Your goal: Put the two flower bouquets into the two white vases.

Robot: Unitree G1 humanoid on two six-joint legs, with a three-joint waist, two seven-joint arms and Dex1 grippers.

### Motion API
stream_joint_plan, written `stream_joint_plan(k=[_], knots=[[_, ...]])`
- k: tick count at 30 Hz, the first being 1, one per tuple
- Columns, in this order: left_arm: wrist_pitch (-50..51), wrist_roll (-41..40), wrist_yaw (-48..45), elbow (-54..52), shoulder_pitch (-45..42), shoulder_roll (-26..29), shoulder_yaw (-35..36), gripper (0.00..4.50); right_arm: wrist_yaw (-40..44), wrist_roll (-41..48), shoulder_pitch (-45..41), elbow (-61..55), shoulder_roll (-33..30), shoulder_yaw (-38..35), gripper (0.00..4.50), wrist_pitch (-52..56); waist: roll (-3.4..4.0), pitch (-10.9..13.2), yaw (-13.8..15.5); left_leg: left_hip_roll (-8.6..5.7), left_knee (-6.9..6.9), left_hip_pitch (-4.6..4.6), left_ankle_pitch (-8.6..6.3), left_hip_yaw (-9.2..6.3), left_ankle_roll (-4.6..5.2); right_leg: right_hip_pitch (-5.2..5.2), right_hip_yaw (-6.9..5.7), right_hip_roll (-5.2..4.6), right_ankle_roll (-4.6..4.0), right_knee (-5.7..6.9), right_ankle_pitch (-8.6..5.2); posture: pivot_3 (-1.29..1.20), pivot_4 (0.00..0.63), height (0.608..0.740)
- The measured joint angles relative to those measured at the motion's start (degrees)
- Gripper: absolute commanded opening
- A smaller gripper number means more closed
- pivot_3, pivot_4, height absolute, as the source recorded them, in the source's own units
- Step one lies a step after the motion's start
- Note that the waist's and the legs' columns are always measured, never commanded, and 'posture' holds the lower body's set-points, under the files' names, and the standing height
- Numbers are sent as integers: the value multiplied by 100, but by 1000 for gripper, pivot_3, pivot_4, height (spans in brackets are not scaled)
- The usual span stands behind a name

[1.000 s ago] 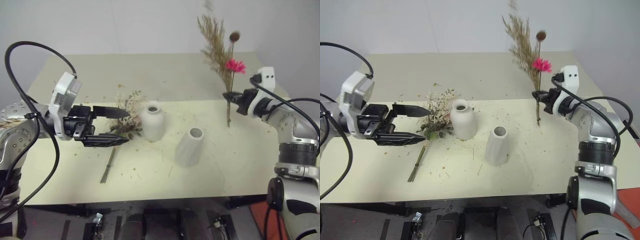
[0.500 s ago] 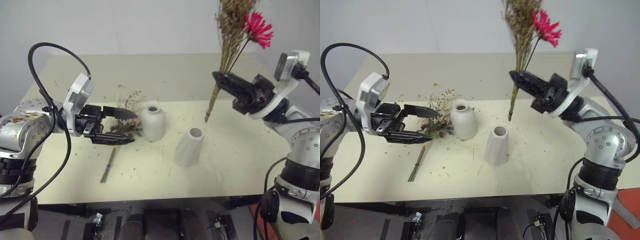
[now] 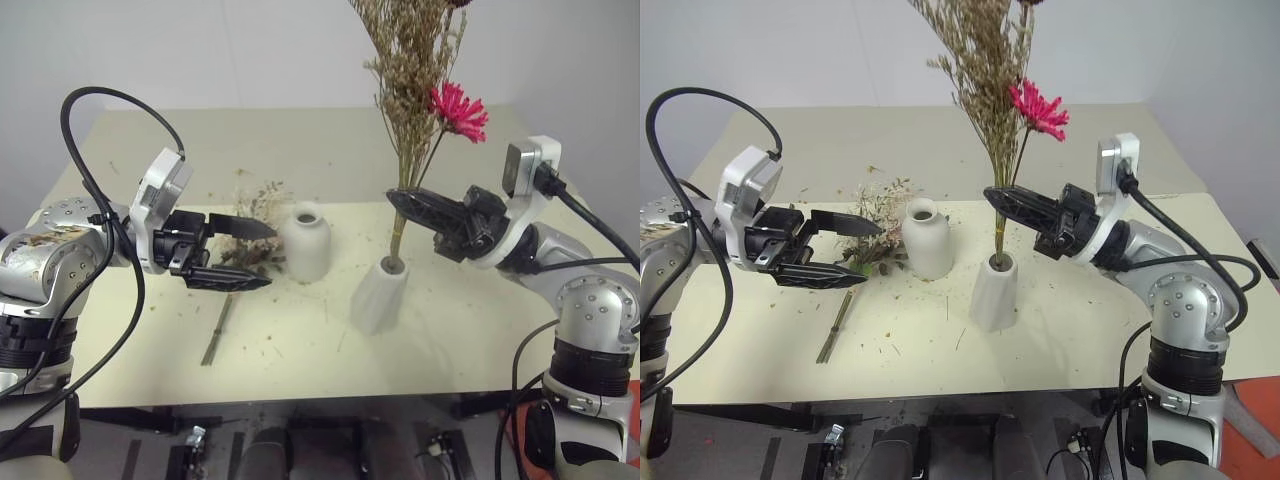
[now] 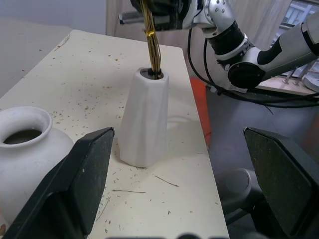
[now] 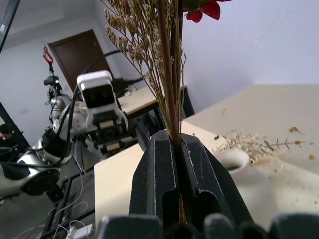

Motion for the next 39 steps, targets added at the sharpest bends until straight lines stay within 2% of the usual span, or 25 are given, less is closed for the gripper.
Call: stream_joint_plan(k=[7,13,20,26,31,33,37,39], knots=[[4,0,-2,-5,0,1,1,4500,453,-337,453,-6,-156,327,20,-465,0,0,-2,1,0,0,0,0,0,0,0,1,0,0,0,0,150,740],[4,1,-4,-5,0,4,1,4500,649,-502,669,-14,-163,410,1915,-728,0,0,4,0,1,0,0,0,0,1,0,1,1,0,0,0,150,740],[4,19,-6,-5,-2,5,1,4500,762,-853,815,-16,-181,573,4357,-1085,0,0,1,1,1,1,0,0,0,1,0,1,1,0,0,0,150,740],[10,41,-10,-2,-12,12,1,4500,1281,-939,1025,57,-718,550,4464,-1200,-1,1,32,-1,3,-1,0,0,0,3,-1,-1,1,-3,-1,0,150,740],[22,41,-12,-4,18,120,61,4500,2530,-1065,1317,386,-1718,489,4464,-1522,-3,2,43,-1,6,2,-1,1,1,7,-1,0,2,-4,-1,0,150,740],[27,36,7,-17,54,141,142,4500,2932,-1166,1296,595,-1934,473,4464,-1717,-3,2,18,2,6,7,-1,1,2,10,-1,3,3,-4,-2,0,150,740],[67,5,124,-101,316,205,350,4500,3415,-1553,857,1370,-2053,590,4464,-2178,-3,2,-34,6,5,13,-1,4,1,10,6,8,2,-3,-1,0,150,740],[125,-48,248,-250,601,286,584,4500,3472,-1933,245,2058,-1979,798,4464,-2499,-4,2,-72,9,5,19,-1,7,1,10,12,10,1,-2,-1,0,150,740]])
